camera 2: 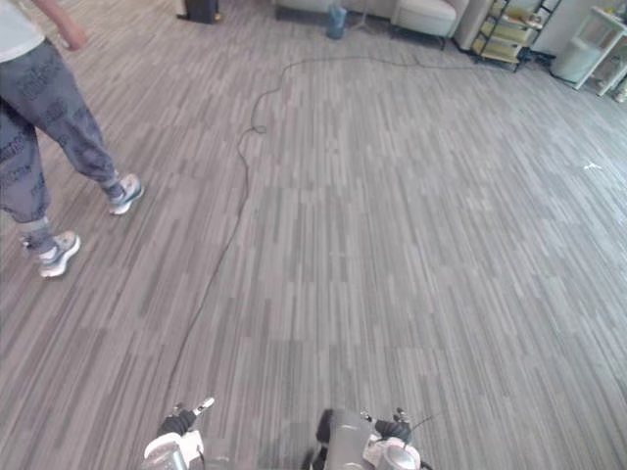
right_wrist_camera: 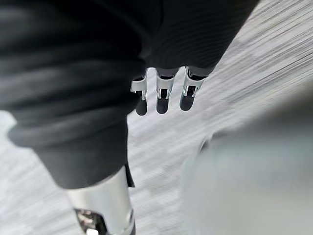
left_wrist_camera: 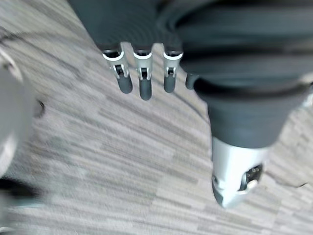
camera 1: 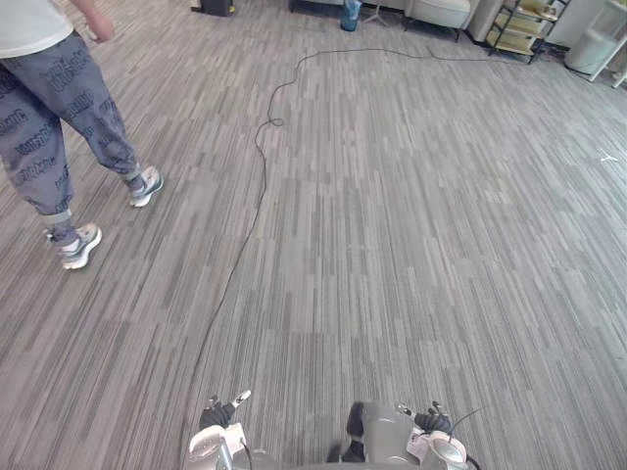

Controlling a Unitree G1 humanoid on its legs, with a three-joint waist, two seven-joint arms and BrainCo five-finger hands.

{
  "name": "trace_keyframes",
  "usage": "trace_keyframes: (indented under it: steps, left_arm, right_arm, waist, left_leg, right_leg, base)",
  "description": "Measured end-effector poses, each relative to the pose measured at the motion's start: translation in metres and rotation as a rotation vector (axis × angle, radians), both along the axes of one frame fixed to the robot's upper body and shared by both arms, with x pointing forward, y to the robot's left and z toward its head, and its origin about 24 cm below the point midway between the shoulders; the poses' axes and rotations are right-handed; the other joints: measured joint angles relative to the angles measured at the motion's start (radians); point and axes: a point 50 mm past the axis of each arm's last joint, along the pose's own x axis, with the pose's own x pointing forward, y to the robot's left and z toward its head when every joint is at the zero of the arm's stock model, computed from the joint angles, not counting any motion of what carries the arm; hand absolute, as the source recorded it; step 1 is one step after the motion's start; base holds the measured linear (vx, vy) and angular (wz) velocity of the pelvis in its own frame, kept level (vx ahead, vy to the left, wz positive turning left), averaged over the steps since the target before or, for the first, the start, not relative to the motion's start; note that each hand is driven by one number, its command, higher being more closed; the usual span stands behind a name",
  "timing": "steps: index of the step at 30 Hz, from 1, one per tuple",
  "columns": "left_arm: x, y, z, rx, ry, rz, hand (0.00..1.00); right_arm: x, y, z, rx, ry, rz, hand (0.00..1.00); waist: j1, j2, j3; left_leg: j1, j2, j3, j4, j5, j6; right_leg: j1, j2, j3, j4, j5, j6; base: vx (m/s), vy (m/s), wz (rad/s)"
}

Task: Pick up cushions and gather them together orderly.

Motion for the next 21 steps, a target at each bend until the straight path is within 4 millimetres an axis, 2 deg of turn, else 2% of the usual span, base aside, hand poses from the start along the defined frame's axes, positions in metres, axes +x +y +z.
trace_keyframes:
  steps: [1, 2, 3, 4, 5, 6, 7, 8, 9, 11, 12, 13, 14, 15, 16, 17, 18, 19, 21]
  left_arm:
    - [0.0, -0.005, -0.001, 0.0, 0.011, -0.037, 0.0]
    - [0.0, -0.006, -0.002, 0.001, 0.014, -0.045, 0.0]
    - [0.001, -0.013, -0.002, -0.015, 0.017, -0.058, 0.0]
    - [0.007, -0.02, -0.001, -0.027, 0.001, -0.064, 0.0]
    - [0.008, -0.022, -0.001, -0.03, 0.001, -0.08, 0.0]
    - [0.007, -0.02, -0.001, -0.028, 0.002, -0.059, 0.0]
    - [0.0, -0.014, -0.002, -0.021, 0.009, -0.023, 0.0]
    - [0.0, -0.012, -0.001, -0.018, 0.003, -0.011, 0.0]
    - [-0.001, -0.007, 0.0, -0.004, -0.001, -0.003, 0.0]
    - [0.002, 0.0, 0.004, 0.016, -0.035, 0.009, 0.0]
    - [0.002, 0.004, 0.007, 0.021, -0.057, 0.027, 0.0]
    - [0.002, 0.005, 0.008, 0.023, -0.063, 0.032, 0.0]
    - [0.002, 0.005, 0.01, 0.016, -0.086, 0.056, 0.0]
    - [0.003, 0.005, 0.011, 0.015, -0.098, 0.062, 0.0]
    - [0.003, 0.005, 0.011, 0.012, -0.102, 0.066, 0.0]
    - [0.002, 0.006, 0.012, 0.011, -0.11, 0.084, 0.0]
    - [0.003, 0.013, 0.013, 0.024, -0.121, 0.099, 0.0]
    - [0.006, 0.015, 0.015, 0.033, -0.13, 0.098, 0.0]
    - [0.002, 0.019, 0.014, 0.033, -0.127, 0.126, 0.0]
  right_arm:
    - [0.0, -0.001, -0.001, 0.003, 0.004, 0.003, 0.0]
    - [0.002, -0.002, 0.0, 0.002, -0.002, 0.002, 0.0]
    - [0.013, -0.005, 0.004, -0.019, -0.019, 0.023, 0.0]
    - [0.014, -0.009, 0.003, -0.029, -0.009, 0.024, 0.0]
    - [0.014, -0.01, 0.004, -0.031, -0.009, 0.02, 0.0]
    - [0.014, -0.013, 0.004, -0.048, -0.004, 0.034, 0.0]
    - [0.015, -0.015, 0.005, -0.059, -0.001, 0.045, 0.0]
    - [0.015, -0.013, 0.004, -0.058, 0.001, 0.053, 0.0]
    - [0.015, -0.005, 0.003, -0.045, 0.006, 0.068, 0.0]
    - [0.014, 0.006, 0.0, -0.013, 0.018, 0.073, 0.0]
    - [0.012, 0.012, -0.002, 0.004, 0.03, 0.077, 0.0]
    - [0.012, 0.014, -0.003, 0.01, 0.033, 0.079, 0.0]
    - [0.012, 0.016, -0.003, 0.022, 0.033, 0.071, 0.0]
    - [0.008, 0.016, -0.005, 0.025, 0.047, 0.069, 0.0]
    - [0.007, 0.016, -0.005, 0.025, 0.05, 0.067, 0.0]
    - [0.007, 0.017, -0.005, 0.028, 0.055, 0.067, 0.0]
    - [0.003, 0.025, -0.008, 0.049, 0.074, 0.072, 0.0]
    - [0.008, 0.029, -0.007, 0.048, 0.063, 0.108, 0.0]
    - [0.008, 0.027, -0.006, 0.044, 0.058, 0.101, 0.0]
  waist:
    - [-0.008, 0.005, 0.003]
    - [-0.01, 0.017, 0.007]
    - [0.0, 0.067, 0.005]
    - [-0.003, 0.075, 0.016]
    - [-0.009, 0.078, 0.021]
    - [-0.021, 0.106, 0.029]
    - [-0.004, 0.13, 0.035]
    - [0.006, 0.134, 0.038]
    - [0.024, 0.128, 0.043]
    - [0.035, 0.093, 0.056]
    - [0.042, 0.085, 0.054]
    - [0.047, 0.084, 0.054]
    - [0.064, 0.082, 0.053]
    - [0.079, 0.077, 0.052]
    - [0.081, 0.076, 0.052]
    - [0.084, 0.072, 0.053]
    - [0.096, 0.029, 0.039]
    - [0.088, 0.012, 0.027]
    - [0.101, -0.006, 0.022]
  left_leg:
    - [0.044, 0.009, -0.06, -0.005, 0.0, -0.001]
    - [0.051, 0.016, -0.071, -0.003, 0.0, -0.001]
    - [0.033, 0.067, -0.122, 0.054, 0.051, -0.071]
    - [-0.014, 0.06, -0.179, 0.172, 0.151, -0.061]
    - [-0.034, 0.059, -0.194, 0.225, 0.191, -0.046]
    - [-0.133, 0.08, -0.233, 0.47, 0.401, -0.024]
    - [-0.24, 0.132, -0.235, 0.708, 0.417, -0.042]
    - [-0.289, 0.155, -0.224, 0.809, 0.392, -0.039]
    - [-0.382, 0.182, -0.203, 0.936, 0.341, -0.049]
    - [-0.511, 0.189, -0.175, 0.959, 0.278, -0.037]
    - [-0.593, 0.192, -0.146, 0.903, 0.24, -0.037]
    - [-0.618, 0.191, -0.129, 0.868, 0.228, -0.037]
    - [-0.674, 0.179, -0.086, 0.709, 0.202, -0.038]
    - [-0.696, 0.151, -0.05, 0.529, 0.208, -0.033]
    - [-0.704, 0.14, -0.046, 0.46, 0.217, -0.034]
    - [-0.708, 0.103, -0.054, 0.273, 0.34, -0.028]
    - [-0.685, 0.059, -0.034, 0.274, 0.349, -0.013]
    - [-0.691, 0.062, -0.021, 0.312, 0.308, 0.012]
    - [-0.693, 0.055, -0.064, 0.415, 0.242, 0.028]
  right_leg:
    - [0.013, 0.051, 0.027, -0.171, 0.134, -0.11]
    - [0.016, 0.06, 0.03, -0.163, 0.129, -0.143]
    - [0.043, 0.07, -0.011, -0.136, 0.086, -0.147]
    - [0.06, 0.039, -0.018, -0.091, 0.05, -0.131]
    - [0.08, 0.037, -0.024, -0.089, 0.038, -0.124]
    - [0.195, 0.056, -0.042, -0.156, -0.018, -0.112]
    - [0.281, 0.09, -0.032, -0.223, -0.037, -0.119]
    - [0.322, 0.11, -0.015, -0.25, -0.051, -0.126]
    - [0.401, 0.124, 0.001, -0.294, -0.071, -0.126]
    - [0.527, 0.122, 0.022, -0.385, -0.09, -0.107]
    - [0.594, 0.12, 0.041, -0.447, -0.096, -0.094]
    - [0.615, 0.117, 0.048, -0.464, -0.099, -0.086]
    - [0.673, 0.1, 0.071, -0.514, -0.109, -0.059]
    - [0.72, 0.072, 0.095, -0.542, -0.127, -0.029]
    - [0.745, 0.064, 0.102, -0.546, -0.132, -0.021]
    - [0.792, 0.039, 0.13, -0.561, -0.152, 0.005]
    - [0.799, -0.004, 0.182, -0.558, -0.159, 0.005]
    - [0.767, -0.011, 0.233, -0.527, -0.119, -0.039]
    - [0.758, -0.031, 0.295, -0.467, -0.076, -0.001]
  base:
    - [0.68, -0.12, 0.57]
    - [0.75, -0.143, 0.48]
    - [0.74, -0.153, 0.41]
    - [0.88, -0.186, 0.49]
    - [0.7, -0.212, 0.66]
    - [0.69, -0.18, 0.26]
    - [0.82, -0.14, 0.01]
    - [0.79, -0.038, -0.47]
    - [0.76, -0.004, -0.41]
    - [0.54, 0.0, -0.27]
    - [0.35, 0.019, -0.25]
    - [0.7, 0.107, -0.48]
    - [0.61, 0.173, -0.58]
    - [0.61, 0.173, -0.58]
    - [0.72, 0.276, -0.6]
    - [0.72, 0.317, -0.64]
    - [0.99, 0.424, -0.64]
    - [0.66, 0.31, -0.52]
    - [0.61, 0.307, -0.55]
